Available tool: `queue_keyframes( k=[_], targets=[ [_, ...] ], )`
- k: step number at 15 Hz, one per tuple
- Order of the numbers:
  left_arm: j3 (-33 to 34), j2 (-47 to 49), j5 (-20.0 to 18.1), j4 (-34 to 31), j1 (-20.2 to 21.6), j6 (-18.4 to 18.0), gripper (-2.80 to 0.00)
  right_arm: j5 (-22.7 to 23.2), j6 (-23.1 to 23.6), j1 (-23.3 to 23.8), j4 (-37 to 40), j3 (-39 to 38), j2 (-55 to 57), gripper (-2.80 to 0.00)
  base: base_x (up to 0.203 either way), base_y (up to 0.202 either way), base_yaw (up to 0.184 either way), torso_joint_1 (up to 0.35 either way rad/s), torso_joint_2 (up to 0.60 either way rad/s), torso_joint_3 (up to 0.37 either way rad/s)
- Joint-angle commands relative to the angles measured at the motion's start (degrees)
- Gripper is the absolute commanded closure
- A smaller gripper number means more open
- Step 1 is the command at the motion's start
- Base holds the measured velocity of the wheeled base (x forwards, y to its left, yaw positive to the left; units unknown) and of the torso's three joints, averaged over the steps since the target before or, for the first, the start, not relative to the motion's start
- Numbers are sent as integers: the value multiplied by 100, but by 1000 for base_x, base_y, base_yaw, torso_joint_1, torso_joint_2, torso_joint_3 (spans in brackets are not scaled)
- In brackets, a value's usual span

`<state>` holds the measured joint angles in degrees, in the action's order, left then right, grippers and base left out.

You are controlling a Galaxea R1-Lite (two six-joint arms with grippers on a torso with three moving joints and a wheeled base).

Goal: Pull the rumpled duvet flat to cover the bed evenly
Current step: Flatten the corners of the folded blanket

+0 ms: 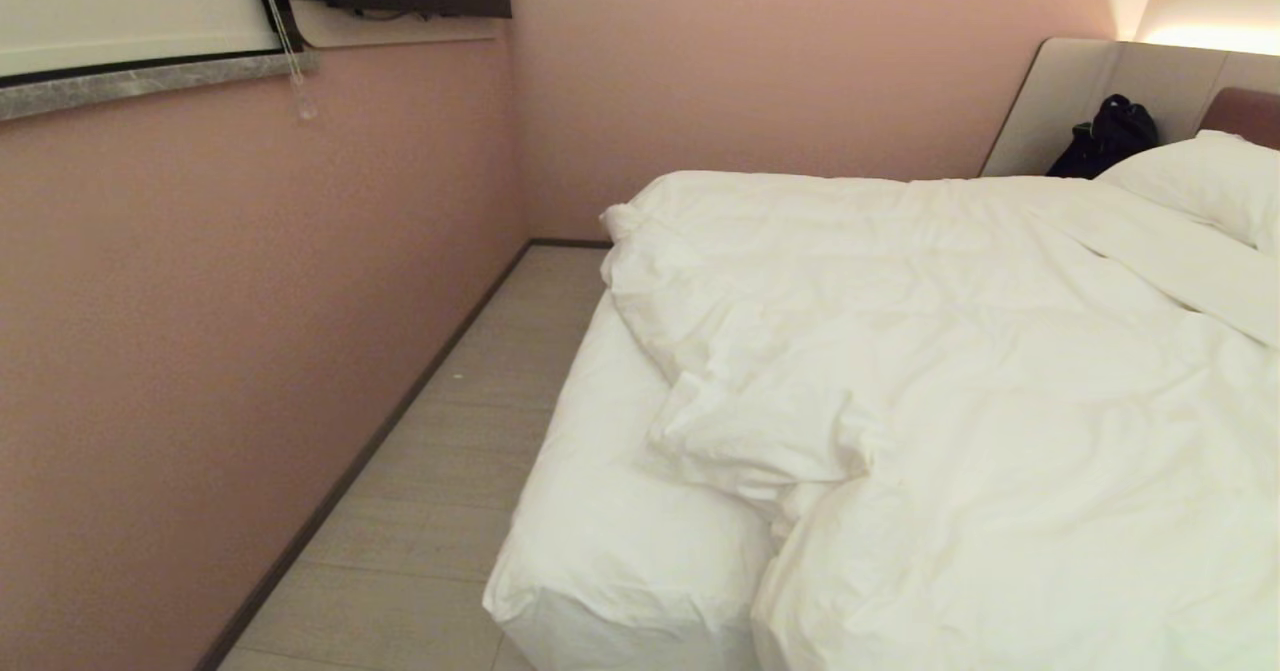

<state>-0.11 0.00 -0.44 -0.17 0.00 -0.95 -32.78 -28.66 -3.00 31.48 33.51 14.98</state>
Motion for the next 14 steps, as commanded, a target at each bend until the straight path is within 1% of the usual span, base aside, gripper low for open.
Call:
queue_keyframes(
  k=[1, 3, 4, 6, 8, 9, 10, 11, 12, 14],
  targets=[
    [2, 0, 0, -1, 0, -1, 0, 48, -11, 165, 29, -37, -217, 0, 0, 0, 0, 0, 0, 0],
    [-6, 0, 0, -1, 0, -1, 0, 449, 24, 183, 29, -78, -511, 0, 0, 0, 0, 0, 0, 0],
    [-6, 0, 0, -1, 0, -1, 0, 692, 154, 193, 31, -81, -720, 0, 0, 0, 0, 0, 0, 0],
    [2, 0, 0, -1, 0, -1, 0, 1170, 753, 214, 26, -177, -1180, 0, 0, 0, 0, 0, 0, 0],
    [-5, 0, 0, -1, 0, -1, 0, 1570, 1473, 220, -16, -444, -1475, 0, 0, 0, 0, 0, 0, 0],
    [2, 0, 0, -1, 0, -1, 0, 1671, 1538, 221, -73, -474, -1484, 0, 0, 0, 0, 0, 0, 0],
    [1, 0, 0, -1, 0, -1, 0, 1809, 1614, 221, -170, -486, -1487, 0, 0, 0, 0, 0, 0, 0],
    [2, 0, 0, -1, 0, -1, 0, 2104, 1765, 221, -357, -520, -1489, 0, 0, 0, 0, 0, 0, 0],
    [-7, 0, 0, -1, 0, -1, 0, 2244, 1870, 221, -555, -671, -1488, 0, 0, 0, 0, 0, 0, 0],
    [2, 0, 0, -1, 0, -1, 0, 2370, 2133, 221, -1128, -1204, -1489, 0, 0, 0, 0, 0, 0, 0]
  ],
)
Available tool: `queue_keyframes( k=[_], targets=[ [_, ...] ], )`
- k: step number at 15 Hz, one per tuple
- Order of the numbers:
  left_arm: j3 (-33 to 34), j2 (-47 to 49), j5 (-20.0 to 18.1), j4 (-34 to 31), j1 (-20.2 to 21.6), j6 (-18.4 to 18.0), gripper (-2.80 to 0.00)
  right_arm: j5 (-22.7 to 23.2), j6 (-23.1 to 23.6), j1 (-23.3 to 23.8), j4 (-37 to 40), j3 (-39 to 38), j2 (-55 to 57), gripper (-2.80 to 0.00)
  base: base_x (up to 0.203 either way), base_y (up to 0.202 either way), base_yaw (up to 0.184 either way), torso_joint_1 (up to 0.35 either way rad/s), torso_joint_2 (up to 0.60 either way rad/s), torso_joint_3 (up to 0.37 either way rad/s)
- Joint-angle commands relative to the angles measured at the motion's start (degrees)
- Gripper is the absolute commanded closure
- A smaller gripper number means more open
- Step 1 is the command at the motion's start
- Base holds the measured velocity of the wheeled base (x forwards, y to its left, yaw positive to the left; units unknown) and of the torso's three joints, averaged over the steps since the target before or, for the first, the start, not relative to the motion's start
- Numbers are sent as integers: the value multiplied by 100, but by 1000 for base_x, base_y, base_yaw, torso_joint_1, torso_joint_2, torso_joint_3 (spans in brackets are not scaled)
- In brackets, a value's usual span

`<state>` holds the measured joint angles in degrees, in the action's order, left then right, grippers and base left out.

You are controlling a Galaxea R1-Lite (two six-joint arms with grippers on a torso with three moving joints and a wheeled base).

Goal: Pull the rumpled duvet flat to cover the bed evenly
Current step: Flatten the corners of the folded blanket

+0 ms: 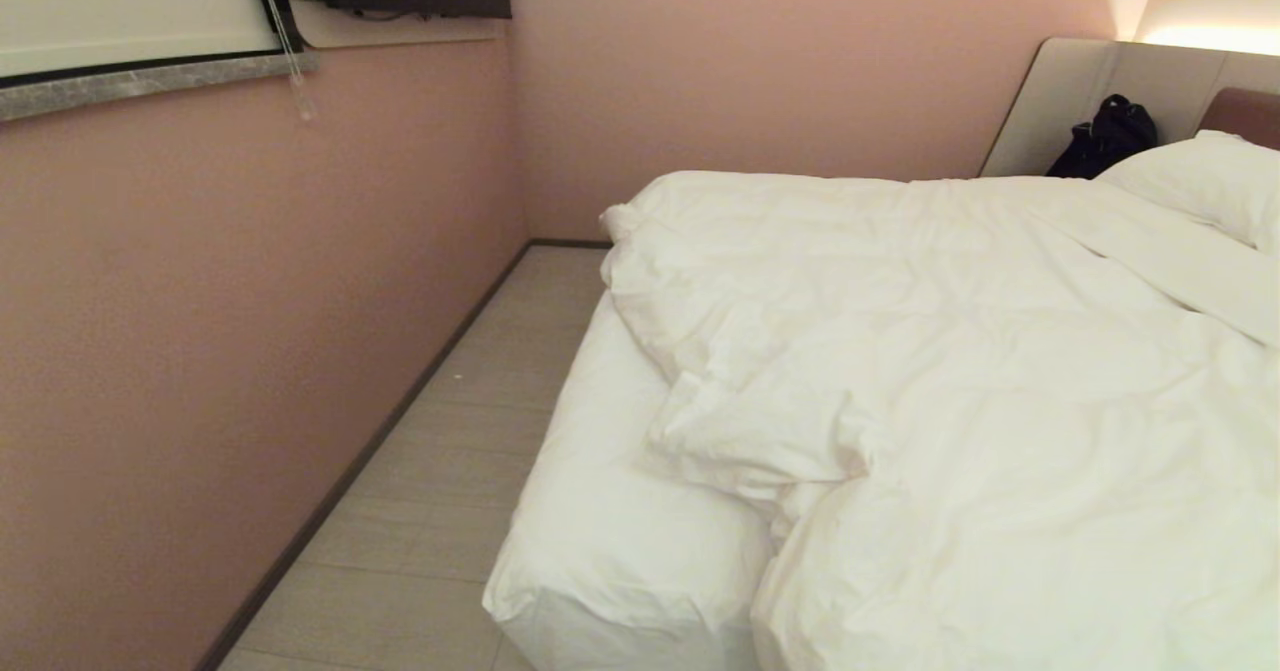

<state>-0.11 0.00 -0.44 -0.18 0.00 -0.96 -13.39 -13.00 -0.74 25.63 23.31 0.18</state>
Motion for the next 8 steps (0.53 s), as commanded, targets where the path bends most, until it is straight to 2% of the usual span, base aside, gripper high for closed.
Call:
queue_keyframes(
  k=[1, 2, 4, 8],
  targets=[
    [2, 0, 0, 1, 0, -1, 0, 514, 720, -5, -1041, -551, -9, 0, 0, 0, 0, 0, 0, 0],
    [2, 0, 0, 1, 0, -1, 0, 678, 894, -5, -1513, -900, -9, 0, 0, 0, 0, 0, 0, 0],
    [2, 0, 0, 1, 0, -1, 0, 1341, 1233, -5, -2048, -1459, -9, 0, 0, 0, 0, 0, 0, 0],
    [2, 0, 0, 1, 0, -1, 0, 1410, 1282, -5, -2146, -1898, -5, 0, 0, 0, 0, 0, 0, 0]
  ],
)
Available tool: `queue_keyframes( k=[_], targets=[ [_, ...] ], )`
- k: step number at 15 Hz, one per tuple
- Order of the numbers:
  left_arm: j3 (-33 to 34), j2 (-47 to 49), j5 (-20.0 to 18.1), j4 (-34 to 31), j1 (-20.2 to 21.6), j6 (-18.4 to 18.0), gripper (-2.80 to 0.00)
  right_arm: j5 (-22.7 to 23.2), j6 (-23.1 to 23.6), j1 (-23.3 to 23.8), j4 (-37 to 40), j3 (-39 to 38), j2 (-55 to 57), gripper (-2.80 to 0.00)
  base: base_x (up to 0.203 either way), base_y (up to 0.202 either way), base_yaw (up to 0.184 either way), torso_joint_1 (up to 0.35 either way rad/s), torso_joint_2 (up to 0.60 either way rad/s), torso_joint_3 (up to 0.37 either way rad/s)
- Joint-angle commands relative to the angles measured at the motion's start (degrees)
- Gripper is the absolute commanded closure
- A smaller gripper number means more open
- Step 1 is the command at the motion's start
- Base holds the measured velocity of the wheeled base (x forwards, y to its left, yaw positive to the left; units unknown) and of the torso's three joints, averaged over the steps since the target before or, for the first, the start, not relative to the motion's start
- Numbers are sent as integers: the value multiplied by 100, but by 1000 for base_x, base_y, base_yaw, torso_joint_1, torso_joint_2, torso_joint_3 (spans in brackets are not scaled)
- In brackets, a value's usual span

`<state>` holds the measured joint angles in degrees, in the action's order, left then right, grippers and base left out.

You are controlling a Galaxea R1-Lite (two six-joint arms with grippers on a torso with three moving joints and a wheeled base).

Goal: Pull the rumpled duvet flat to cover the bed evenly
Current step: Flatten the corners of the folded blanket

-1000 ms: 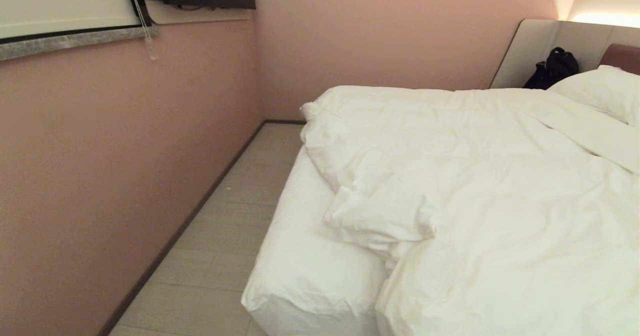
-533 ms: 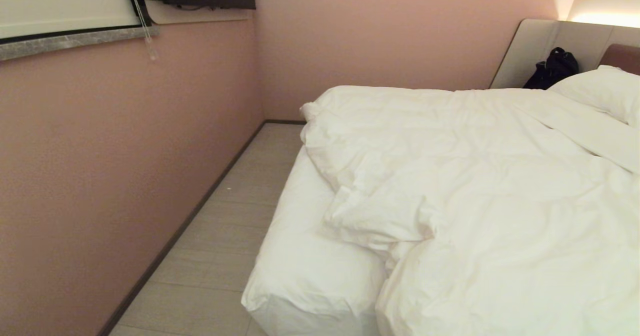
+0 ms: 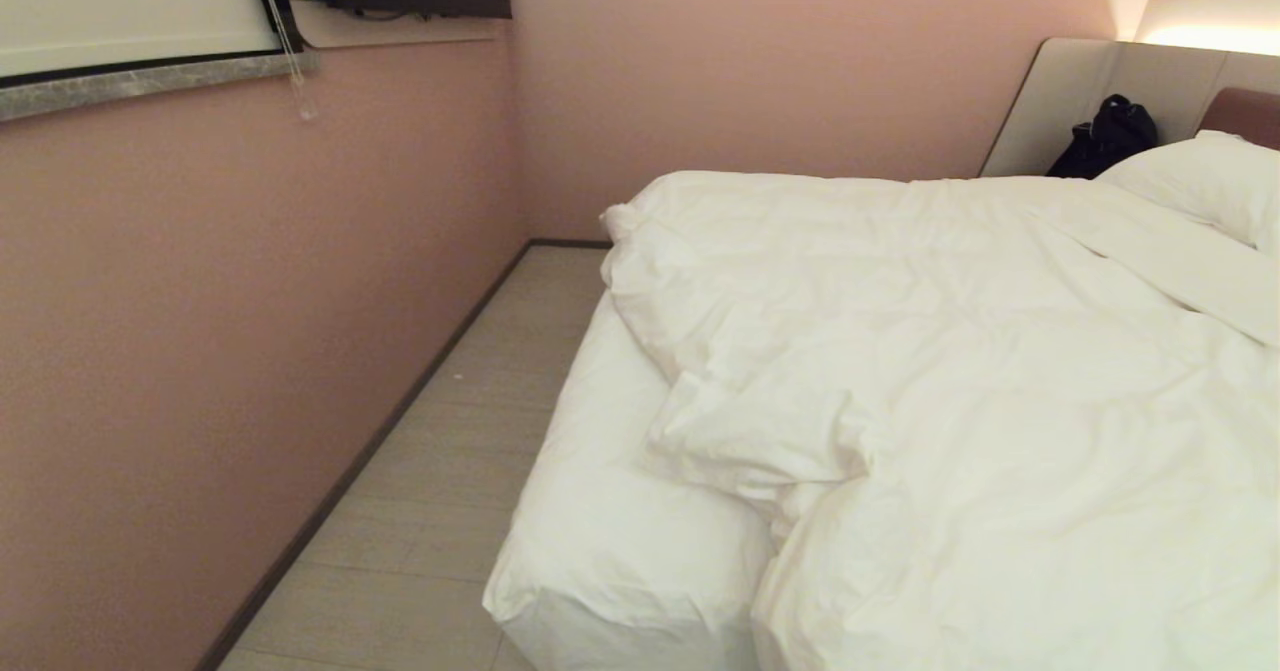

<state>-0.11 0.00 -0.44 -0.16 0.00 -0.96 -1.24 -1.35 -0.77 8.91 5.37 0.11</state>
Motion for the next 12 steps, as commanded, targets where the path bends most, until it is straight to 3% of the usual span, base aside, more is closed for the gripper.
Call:
queue_keyframes(
  k=[1, 12],
  targets=[
    [-1, 0, 0, -1, 0, -1, 0, 190, 127, -2, -488, -263, -1, 0, 0, 0, 0, 0, 0, 0],
    [2, 0, 0, -1, 0, -1, 0, 89, 117, -2, -672, -458, -11, 0, 0, 0, 0, 0, 0, 0]
  ],
)
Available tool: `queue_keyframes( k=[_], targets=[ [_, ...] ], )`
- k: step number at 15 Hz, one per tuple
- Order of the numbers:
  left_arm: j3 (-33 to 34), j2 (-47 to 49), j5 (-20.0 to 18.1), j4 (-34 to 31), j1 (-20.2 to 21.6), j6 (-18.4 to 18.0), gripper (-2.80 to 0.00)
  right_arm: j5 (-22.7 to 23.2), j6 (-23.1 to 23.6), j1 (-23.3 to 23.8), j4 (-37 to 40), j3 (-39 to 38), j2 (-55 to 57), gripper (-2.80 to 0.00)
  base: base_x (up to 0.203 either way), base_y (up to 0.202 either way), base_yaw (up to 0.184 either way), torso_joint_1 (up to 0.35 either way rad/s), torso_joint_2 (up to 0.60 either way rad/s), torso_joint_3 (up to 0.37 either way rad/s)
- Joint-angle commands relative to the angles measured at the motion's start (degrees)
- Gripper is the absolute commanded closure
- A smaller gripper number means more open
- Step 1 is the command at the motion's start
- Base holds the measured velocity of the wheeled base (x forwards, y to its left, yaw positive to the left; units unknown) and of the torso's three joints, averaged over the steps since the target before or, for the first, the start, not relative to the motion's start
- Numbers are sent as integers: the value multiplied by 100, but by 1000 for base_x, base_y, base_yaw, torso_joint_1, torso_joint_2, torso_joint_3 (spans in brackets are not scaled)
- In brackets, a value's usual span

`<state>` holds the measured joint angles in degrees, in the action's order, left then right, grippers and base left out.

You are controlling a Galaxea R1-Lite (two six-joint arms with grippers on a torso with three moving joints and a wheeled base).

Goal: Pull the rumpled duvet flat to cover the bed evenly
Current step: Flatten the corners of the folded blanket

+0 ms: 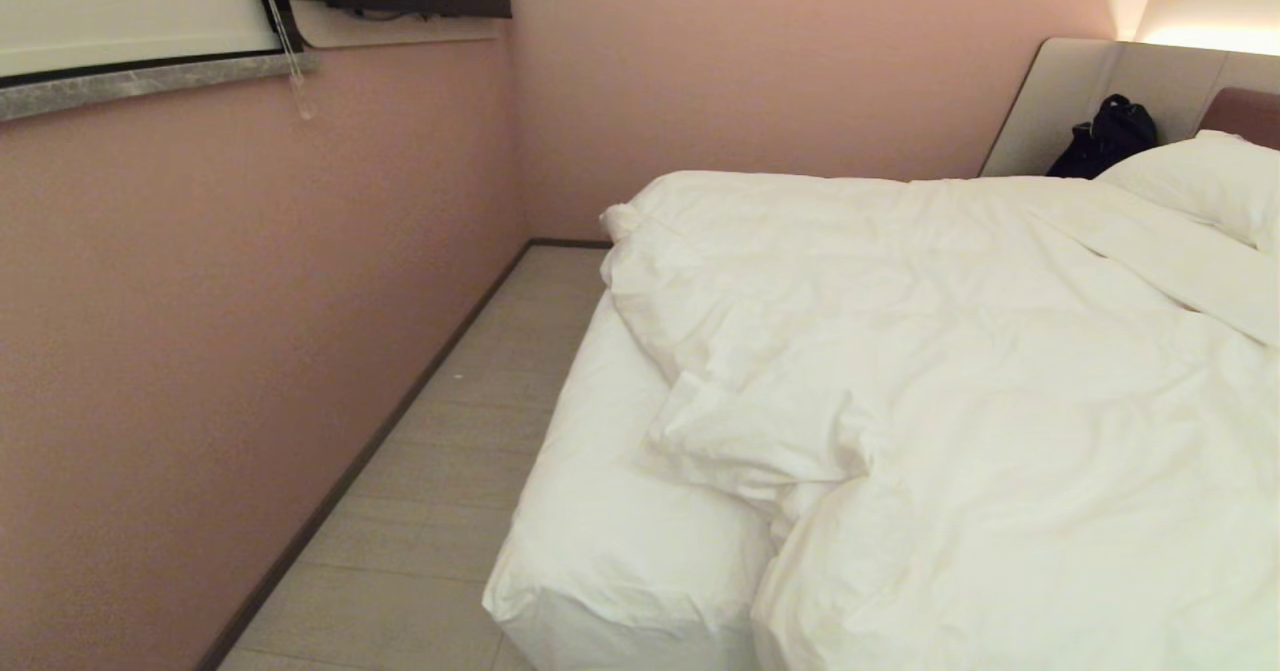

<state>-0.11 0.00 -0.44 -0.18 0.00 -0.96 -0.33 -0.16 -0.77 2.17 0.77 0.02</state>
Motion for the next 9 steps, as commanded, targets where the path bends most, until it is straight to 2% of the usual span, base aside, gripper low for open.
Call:
queue_keyframes(
  k=[1, 9],
  targets=[
    [2, 0, 0, 1, 0, 0, 0, -2, -2, -2, 3, 2, -2, 0, 0, 0, 0, 0, 0, 0],
    [-7, 0, -9, -25, 0, -62, 0, -2, -2, -2, 3, -6, -2, 0, 0, 0, 0, 0, 0, 0]
  ],
)
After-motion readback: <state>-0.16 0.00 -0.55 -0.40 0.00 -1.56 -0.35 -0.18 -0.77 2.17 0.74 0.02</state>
